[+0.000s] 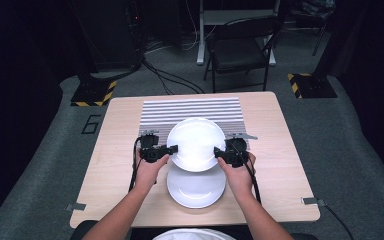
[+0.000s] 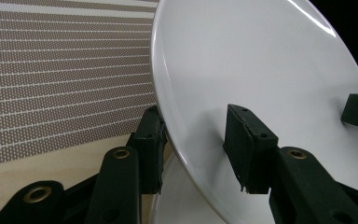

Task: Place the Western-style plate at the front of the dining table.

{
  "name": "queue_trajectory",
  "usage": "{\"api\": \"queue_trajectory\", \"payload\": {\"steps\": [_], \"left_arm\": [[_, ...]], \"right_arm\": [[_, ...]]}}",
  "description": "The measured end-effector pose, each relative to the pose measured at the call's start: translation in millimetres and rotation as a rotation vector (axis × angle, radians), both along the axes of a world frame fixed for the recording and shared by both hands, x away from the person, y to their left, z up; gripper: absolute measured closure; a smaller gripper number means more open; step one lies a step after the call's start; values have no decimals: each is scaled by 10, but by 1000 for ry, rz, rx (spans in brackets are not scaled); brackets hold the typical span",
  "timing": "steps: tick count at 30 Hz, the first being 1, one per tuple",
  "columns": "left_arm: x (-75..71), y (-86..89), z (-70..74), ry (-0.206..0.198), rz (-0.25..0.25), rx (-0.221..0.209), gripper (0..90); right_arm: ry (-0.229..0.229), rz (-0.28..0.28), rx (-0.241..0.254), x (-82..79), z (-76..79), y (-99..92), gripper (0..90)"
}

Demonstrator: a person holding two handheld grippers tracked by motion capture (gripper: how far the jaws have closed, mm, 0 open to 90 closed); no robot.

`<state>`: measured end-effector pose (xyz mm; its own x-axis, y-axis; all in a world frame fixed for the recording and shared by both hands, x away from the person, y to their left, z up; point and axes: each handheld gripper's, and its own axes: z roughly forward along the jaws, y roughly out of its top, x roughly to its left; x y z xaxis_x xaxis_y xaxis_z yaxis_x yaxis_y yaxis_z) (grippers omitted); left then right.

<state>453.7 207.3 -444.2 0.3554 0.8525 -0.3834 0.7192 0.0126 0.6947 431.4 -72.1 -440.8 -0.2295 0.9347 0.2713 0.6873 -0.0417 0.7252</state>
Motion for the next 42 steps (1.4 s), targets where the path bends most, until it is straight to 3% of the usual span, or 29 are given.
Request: {"api": "queue_trajectory", "payload": {"steps": [28, 42], "left_arm": [[168, 77, 126, 3, 21, -6, 584], [254, 117, 170, 6, 36, -34, 585]], "right_arm": [[-15, 10, -19, 203, 147, 90, 558], [-24, 14, -16, 291, 223, 116, 564]]}}
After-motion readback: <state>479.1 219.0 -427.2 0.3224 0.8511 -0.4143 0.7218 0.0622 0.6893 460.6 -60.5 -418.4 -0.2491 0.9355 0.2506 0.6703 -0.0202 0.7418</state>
